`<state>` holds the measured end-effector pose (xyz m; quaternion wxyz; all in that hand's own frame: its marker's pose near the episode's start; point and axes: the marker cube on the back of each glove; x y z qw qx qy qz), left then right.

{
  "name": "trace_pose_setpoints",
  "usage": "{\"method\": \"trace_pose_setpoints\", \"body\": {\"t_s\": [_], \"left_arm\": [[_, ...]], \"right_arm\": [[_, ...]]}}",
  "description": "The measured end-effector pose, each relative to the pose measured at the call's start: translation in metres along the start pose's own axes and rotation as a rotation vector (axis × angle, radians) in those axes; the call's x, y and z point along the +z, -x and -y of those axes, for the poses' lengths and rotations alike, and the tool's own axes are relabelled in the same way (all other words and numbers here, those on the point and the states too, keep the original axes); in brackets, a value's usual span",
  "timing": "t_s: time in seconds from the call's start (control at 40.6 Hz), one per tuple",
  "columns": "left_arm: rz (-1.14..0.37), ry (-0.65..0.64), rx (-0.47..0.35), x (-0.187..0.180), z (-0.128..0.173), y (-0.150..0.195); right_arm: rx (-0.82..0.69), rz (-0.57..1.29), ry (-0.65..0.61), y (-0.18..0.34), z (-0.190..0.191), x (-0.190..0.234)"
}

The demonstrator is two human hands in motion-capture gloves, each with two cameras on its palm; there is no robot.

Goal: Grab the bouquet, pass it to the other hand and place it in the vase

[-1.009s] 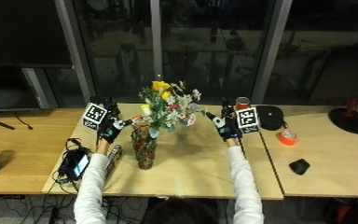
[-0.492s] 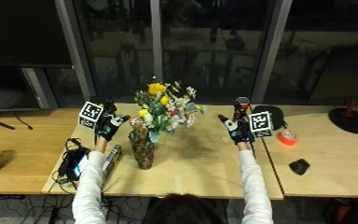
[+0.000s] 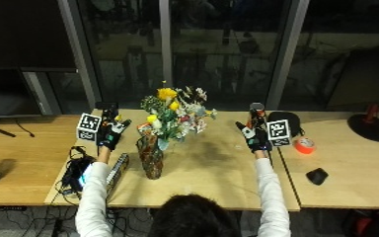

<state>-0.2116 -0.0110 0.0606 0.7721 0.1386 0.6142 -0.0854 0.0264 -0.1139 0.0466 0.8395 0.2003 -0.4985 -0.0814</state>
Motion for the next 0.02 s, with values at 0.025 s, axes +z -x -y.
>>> {"method": "trace_pose_setpoints", "body": {"t_s": [0.025], "left_arm": [[0.002,0.001,-0.007,-0.0004,0.0000,0.0010]], "right_arm": [[-0.003,0.003,0.004,-0.0013,0.0012,0.0011]]}}
